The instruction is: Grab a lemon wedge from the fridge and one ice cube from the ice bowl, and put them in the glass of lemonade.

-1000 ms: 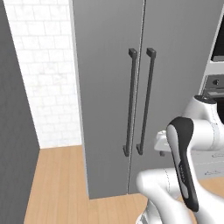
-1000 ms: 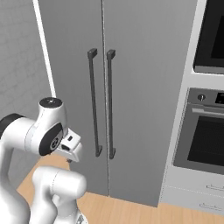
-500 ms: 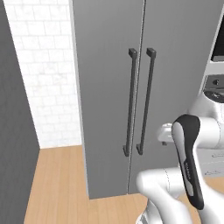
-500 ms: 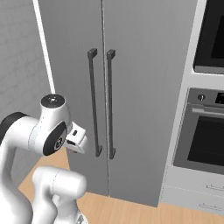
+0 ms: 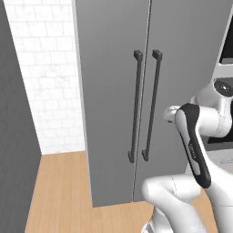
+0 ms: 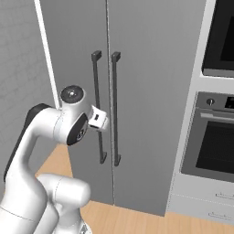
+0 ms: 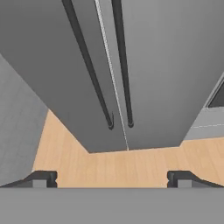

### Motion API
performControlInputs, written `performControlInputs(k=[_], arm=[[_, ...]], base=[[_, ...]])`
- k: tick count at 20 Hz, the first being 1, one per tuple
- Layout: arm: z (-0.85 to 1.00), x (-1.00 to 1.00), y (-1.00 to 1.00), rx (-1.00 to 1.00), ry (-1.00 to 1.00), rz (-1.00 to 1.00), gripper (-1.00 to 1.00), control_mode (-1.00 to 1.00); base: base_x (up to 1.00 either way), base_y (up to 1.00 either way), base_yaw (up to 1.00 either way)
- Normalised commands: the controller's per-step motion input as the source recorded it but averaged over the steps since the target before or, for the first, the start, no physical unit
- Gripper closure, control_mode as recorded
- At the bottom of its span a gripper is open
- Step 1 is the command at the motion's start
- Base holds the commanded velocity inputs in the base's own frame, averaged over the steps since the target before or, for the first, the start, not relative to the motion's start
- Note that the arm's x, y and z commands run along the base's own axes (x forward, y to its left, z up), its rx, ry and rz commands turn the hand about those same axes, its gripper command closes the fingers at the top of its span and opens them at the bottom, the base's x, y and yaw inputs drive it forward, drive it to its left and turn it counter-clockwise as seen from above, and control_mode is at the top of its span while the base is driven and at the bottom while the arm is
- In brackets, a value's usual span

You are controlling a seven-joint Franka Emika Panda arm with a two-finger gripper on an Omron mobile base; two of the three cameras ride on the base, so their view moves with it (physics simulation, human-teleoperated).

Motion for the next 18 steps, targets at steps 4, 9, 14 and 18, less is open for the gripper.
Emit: performControlInputs(k=[4, 9, 14, 18], arm=[[0.22, 0.9, -0.25, -0.14, -0.17, -0.01, -1.0, -1.0], [0.02, 0.8, -0.01, -0.11, -0.03, -0.05, -1.0, -1.0], [0.04, 0.67, 0.0, -0.03, -0.01, -0.08, -1.0, -1.0], [0.07, 0.58, 0.0, 0.0, -0.1, -0.04, -1.0, -1.0]], base=[[0.0, 0.0, 0.0], [0.0, 0.0, 0.0], [0.0, 0.0, 0.0], [0.0, 0.0, 0.0]])
